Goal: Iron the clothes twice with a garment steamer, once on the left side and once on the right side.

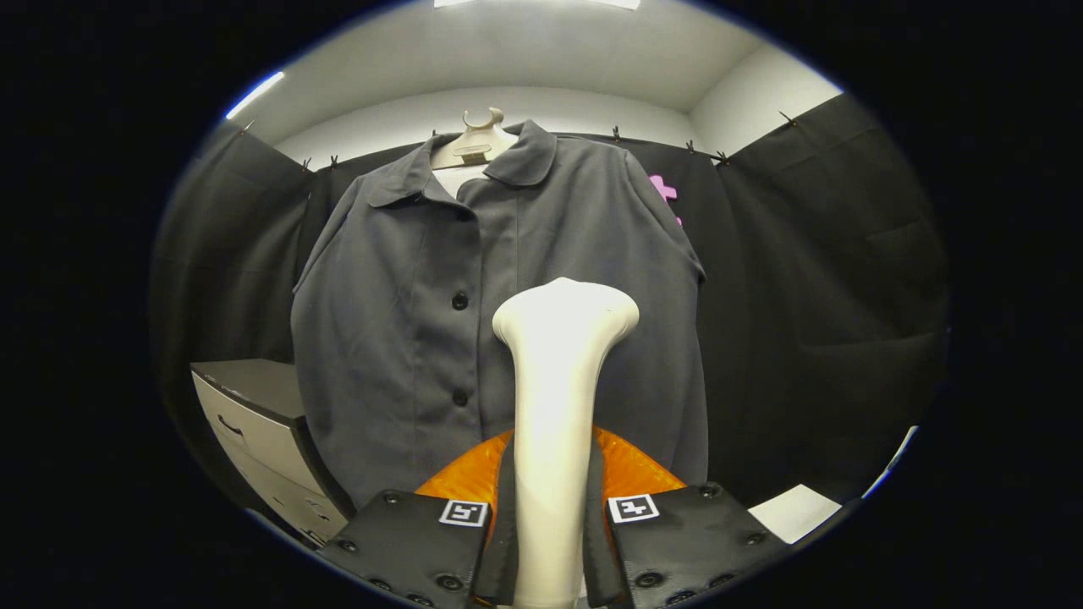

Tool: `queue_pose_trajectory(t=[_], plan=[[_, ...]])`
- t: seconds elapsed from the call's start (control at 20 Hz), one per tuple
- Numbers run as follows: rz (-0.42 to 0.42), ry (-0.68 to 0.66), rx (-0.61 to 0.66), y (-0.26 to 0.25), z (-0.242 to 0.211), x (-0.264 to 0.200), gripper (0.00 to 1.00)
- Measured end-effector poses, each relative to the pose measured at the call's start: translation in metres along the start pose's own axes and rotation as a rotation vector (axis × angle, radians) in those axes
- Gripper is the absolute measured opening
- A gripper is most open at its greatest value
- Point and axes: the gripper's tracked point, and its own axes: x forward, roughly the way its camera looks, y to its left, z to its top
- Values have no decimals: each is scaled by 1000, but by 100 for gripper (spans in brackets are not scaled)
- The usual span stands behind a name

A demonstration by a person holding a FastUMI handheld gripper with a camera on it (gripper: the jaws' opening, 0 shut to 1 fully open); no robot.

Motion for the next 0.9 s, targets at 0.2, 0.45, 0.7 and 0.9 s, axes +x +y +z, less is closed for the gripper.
queue_pose_trajectory(t=[0.2, 0.45, 0.7, 0.9], plan=[[-19, 42, 18, -7, -29, -7, 38], [-24, 82, 17, -13, -58, -22, 39], [-34, 133, 27, -20, -89, -33, 39], [-40, 169, 37, -25, -105, -39, 39]])
